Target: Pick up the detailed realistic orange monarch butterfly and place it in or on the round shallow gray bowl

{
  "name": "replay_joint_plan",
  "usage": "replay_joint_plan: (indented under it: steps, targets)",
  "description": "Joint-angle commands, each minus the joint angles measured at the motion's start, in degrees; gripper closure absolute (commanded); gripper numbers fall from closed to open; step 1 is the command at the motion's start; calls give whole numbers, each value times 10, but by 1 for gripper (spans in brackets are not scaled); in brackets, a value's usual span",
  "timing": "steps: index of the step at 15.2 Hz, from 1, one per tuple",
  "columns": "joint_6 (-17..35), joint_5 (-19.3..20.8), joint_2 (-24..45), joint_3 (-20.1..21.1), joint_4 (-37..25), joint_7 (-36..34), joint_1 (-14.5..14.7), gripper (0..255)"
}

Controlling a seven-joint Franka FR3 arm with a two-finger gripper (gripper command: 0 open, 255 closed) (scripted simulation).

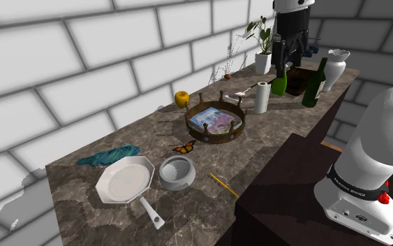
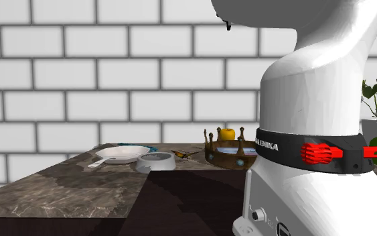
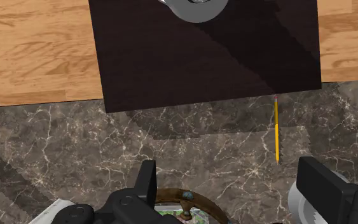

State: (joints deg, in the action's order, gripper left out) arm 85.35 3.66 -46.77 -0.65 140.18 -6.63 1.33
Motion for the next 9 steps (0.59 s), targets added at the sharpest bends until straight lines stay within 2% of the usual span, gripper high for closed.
replay_joint_plan:
  steps: [1, 9]
  targets:
    - [0, 0, 0, 0, 0, 0, 0, 0]
    - [161, 24, 139, -16, 18, 76, 28, 0]
